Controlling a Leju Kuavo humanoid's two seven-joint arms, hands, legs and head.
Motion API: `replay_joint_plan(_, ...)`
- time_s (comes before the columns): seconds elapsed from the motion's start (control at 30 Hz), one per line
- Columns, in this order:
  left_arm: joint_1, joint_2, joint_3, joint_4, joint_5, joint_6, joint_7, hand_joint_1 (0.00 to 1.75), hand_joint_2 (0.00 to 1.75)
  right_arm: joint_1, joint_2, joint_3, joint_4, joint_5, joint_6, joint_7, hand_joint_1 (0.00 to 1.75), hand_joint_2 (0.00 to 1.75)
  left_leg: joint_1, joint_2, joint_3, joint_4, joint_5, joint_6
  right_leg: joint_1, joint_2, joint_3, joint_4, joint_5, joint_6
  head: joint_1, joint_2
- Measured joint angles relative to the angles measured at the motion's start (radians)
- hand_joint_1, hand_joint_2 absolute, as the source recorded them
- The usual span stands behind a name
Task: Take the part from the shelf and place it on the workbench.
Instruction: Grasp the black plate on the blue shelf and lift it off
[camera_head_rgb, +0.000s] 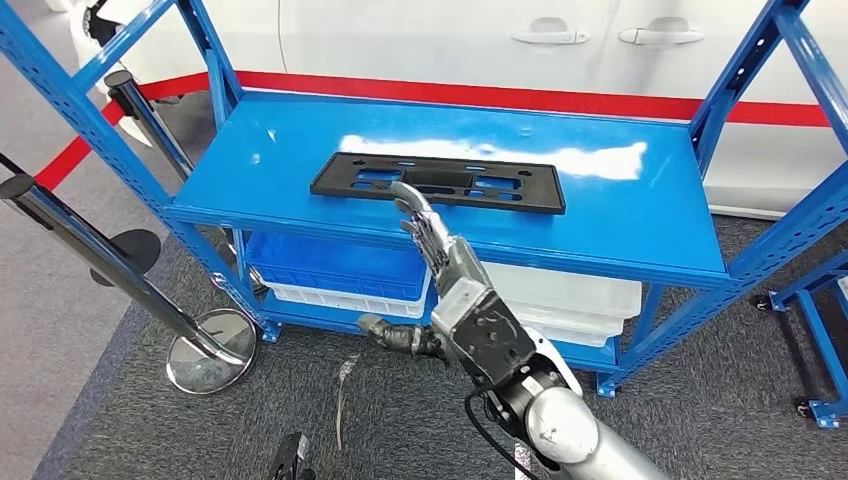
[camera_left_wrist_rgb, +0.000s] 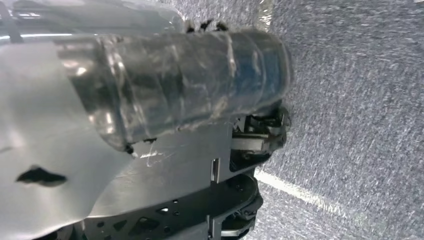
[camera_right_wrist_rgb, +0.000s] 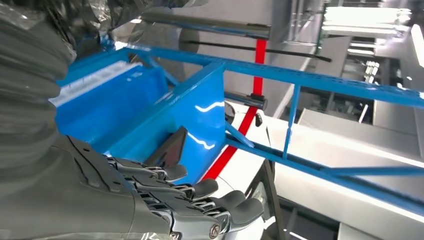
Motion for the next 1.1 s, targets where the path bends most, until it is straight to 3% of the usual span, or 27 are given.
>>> replay_joint_plan(0.07,-0.004,0.0,-0.011,0.0,-0.005,0.001,0.006,0.0,0.0,-0.037,0.016,0.012,0.044,0.008,-0.002,0.006,0.0,1.75,-0.002,0.0,0.022,-0.124,0.104,0.011,0.002,0.002,0.021,-0.001,-0.016,0.002,0.001,0.0)
replay_joint_plan(0.13,-0.007,0.0,-0.02,0.0,-0.011,0.001,0.012,0.0,0.0,-0.067,0.029,0.022,0.087,0.017,-0.009,0.018,0.0,1.75,-0.009,0.0,0.039,-0.197,0.146,0.022,0.003,0.003,0.029,-0.003,-0.026,0.008,0.002,0.0)
replay_joint_plan(0.23,-0.01,-0.001,-0.032,0.0,-0.022,0.002,0.024,0.0,0.0,-0.102,0.047,0.033,0.147,0.031,-0.023,0.055,0.0,1.75,-0.011,0.0,0.053,-0.214,0.15,0.033,0.002,0.004,0.034,-0.004,-0.039,0.025,0.002,0.0)
replay_joint_plan(0.3,-0.015,-0.002,-0.041,0.0,-0.031,0.003,0.032,0.0,0.0,-0.133,0.056,0.041,0.187,0.038,-0.024,0.078,0.0,1.75,-0.006,0.001,0.071,-0.231,0.15,0.039,0.004,0.002,0.019,0.036,-0.063,0.035,0.002,0.0)
replay_joint_plan(0.4,-0.028,-0.002,-0.052,0.0,-0.043,0.002,0.046,0.0,0.0,-0.175,0.067,0.055,0.248,0.057,-0.024,0.11,0.0,1.75,-0.006,0.0,0.086,-0.235,0.139,0.048,0.004,-0.001,-0.085,0.21,-0.116,0.042,0.003,0.0)
replay_joint_plan(0.43,-0.031,-0.003,-0.058,0.0,-0.048,0.002,0.049,0.0,0.0,-0.186,0.07,0.06,0.268,0.068,-0.025,0.123,0.0,1.75,-0.005,0.0,0.089,-0.232,0.133,0.048,0.003,-0.001,-0.118,0.249,-0.114,0.043,0.003,0.0)
replay_joint_plan(0.47,-0.034,-0.004,-0.063,0.0,-0.053,0.002,0.052,0.0,0.0,-0.197,0.073,0.065,0.288,0.081,-0.027,0.135,0.0,1.75,-0.005,-0.001,0.092,-0.228,0.126,0.048,0.002,-0.001,-0.135,0.254,-0.092,0.044,0.003,0.0)
replay_joint_plan(0.53,-0.038,-0.006,-0.074,0.0,-0.065,0.001,0.055,0.0,0.0,-0.228,0.081,0.075,0.326,0.112,-0.034,0.158,0.0,1.75,-0.002,-0.003,0.102,-0.215,0.107,0.045,-0.001,-0.002,-0.12,0.163,-0.01,0.044,0.003,0.0)
replay_joint_plan(0.57,-0.042,-0.007,-0.079,0.0,-0.071,0.001,0.055,0.0,0.0,-0.245,0.085,0.08,0.347,0.129,-0.039,0.169,0.0,1.75,-0.003,-0.003,0.105,-0.208,0.098,0.041,-0.001,-0.003,-0.102,0.112,0.022,0.044,0.004,0.0)
replay_joint_plan(0.6,-0.048,-0.008,-0.084,0.0,-0.077,0.001,0.057,0.0,0.0,-0.264,0.09,0.086,0.367,0.147,-0.046,0.179,0.0,1.75,-0.004,-0.004,0.105,-0.201,0.09,0.037,-0.001,-0.003,-0.083,0.066,0.036,0.041,0.005,0.0)
replay_joint_plan(0.73,-0.071,-0.009,-0.104,0.0,-0.094,0.003,0.072,0.0,0.0,-0.313,0.109,0.105,0.452,0.216,-0.076,0.222,0.0,1.75,-0.004,-0.004,0.097,-0.197,0.082,0.019,0.003,0.001,-0.064,0.024,0.025,0.02,-0.001,0.0)
replay_joint_plan(0.8,-0.074,-0.009,-0.113,0.0,-0.101,0.004,0.077,0.0,0.0,-0.335,0.119,0.111,0.494,0.242,-0.082,0.243,0.0,1.75,-0.003,-0.002,0.081,-0.164,0.062,0.01,-0.001,0.001,-0.055,0.016,0.024,0.012,-0.004,0.0)
replay_joint_plan(0.9,-0.078,-0.009,-0.12,0.0,-0.108,0.005,0.079,0.0,0.0,-0.364,0.131,0.123,0.561,0.279,-0.097,0.264,0.0,1.75,0.002,0.0,-0.014,0.005,0.006,-0.003,-0.001,-0.002,-0.042,0.011,0.017,0.001,-0.009,0.0)
replay_joint_plan(0.93,-0.079,-0.01,-0.124,0.0,-0.11,0.005,0.082,0.0,0.0,-0.369,0.133,0.128,0.584,0.297,-0.106,0.272,0.0,1.75,0.003,0.0,-0.045,0.049,0.002,-0.005,0.0,-0.002,-0.038,0.011,0.014,-0.001,-0.009,0.0)
replay_joint_plan(0.97,-0.079,-0.01,-0.129,0.0,-0.113,0.005,0.085,0.0,0.0,-0.374,0.135,0.134,0.605,0.316,-0.114,0.282,0.0,1.75,0.003,0.0,-0.062,0.062,0.015,-0.005,0.0,-0.002,-0.033,0.011,0.01,-0.002,-0.009,0.0)
replay_joint_plan(1.0,-0.079,-0.011,-0.133,0.0,-0.116,0.005,0.088,0.0,0.0,-0.38,0.136,0.139,0.626,0.335,-0.12,0.292,0.0,1.75,0.003,0.0,-0.06,0.036,0.047,-0.003,0.0,-0.001,-0.027,0.012,0.005,-0.002,-0.009,0.0)
replay_joint_plan(1.07,-0.082,-0.013,-0.14,0.0,-0.121,0.005,0.092,0.0,0.0,-0.395,0.137,0.146,0.659,0.359,-0.127,0.306,0.0,1.75,0.003,0.0,-0.016,-0.084,0.129,0.004,0.001,0.003,-0.013,0.011,-0.004,0.001,-0.009,0.0)
replay_joint_plan(1.1,-0.084,-0.013,-0.142,0.0,-0.122,0.005,0.093,0.0,0.0,-0.404,0.138,0.149,0.673,0.362,-0.128,0.309,0.0,1.75,0.0,-0.001,0.008,-0.139,0.155,0.009,0.002,0.005,-0.008,0.01,-0.007,0.004,-0.008,0.0)
